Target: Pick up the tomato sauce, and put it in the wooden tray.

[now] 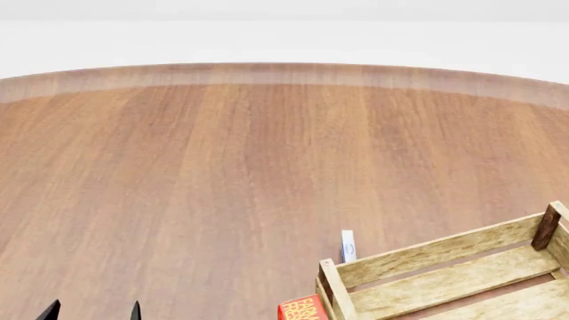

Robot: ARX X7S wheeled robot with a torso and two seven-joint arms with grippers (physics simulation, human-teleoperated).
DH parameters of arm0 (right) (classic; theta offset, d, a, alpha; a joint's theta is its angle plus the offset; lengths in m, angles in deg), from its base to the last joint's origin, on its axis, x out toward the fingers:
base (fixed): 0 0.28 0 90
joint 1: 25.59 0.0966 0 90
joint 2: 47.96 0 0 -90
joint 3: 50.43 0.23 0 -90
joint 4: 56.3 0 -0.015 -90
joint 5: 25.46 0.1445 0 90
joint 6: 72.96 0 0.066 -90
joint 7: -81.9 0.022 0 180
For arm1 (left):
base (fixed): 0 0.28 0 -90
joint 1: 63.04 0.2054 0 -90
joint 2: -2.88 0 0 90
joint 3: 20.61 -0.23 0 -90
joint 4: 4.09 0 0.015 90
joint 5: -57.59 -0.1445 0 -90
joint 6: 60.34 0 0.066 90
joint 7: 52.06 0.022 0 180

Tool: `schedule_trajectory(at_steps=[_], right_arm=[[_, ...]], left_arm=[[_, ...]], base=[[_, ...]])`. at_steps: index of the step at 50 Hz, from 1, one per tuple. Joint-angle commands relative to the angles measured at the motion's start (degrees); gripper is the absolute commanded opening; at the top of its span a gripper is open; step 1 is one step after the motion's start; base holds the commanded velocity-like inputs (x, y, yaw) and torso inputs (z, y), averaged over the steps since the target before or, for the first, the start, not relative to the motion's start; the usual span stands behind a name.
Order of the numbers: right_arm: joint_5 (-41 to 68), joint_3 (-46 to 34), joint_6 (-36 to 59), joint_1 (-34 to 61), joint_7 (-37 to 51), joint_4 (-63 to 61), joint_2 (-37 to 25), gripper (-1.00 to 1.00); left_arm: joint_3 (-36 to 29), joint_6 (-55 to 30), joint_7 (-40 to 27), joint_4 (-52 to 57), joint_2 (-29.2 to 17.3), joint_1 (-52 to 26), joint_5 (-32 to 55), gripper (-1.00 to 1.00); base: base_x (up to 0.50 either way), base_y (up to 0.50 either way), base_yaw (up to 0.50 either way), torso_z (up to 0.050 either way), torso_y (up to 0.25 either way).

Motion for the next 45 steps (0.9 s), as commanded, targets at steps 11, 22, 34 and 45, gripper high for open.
schedule_trajectory(at_steps=[11,22,34,45], right_arm=[[-8.27,6.24,-3.87,-9.05,7.44,-13.26,-2.94,-1.0],[-10.91,10.24,-0.78,-13.26,9.68,-24.56,-5.2,-1.0],[-2.25,10.01,15.36,-5.33,6.16,-32.74,-7.84,-1.0],[8.84,11.97,34.76,7.67,5.52,-39.18,-10.61,-1.0]], left_arm=[[-0.41,0.02,-0.43,0.15,-0.31,-0.03,0.29,1.0],[-0.6,0.05,-0.59,0.13,-0.44,-0.07,0.43,1.0],[-0.81,0.1,-0.65,-0.06,-0.6,-0.26,0.65,1.0],[-0.95,0.43,-0.65,-0.64,-0.66,-0.51,0.83,1.0]], base=[[0.0,0.0,0.0,0.0,0.0],[0.0,0.0,0.0,0.0,0.0],[0.0,0.0,0.0,0.0,0.001],[0.0,0.0,0.0,0.0,0.0]])
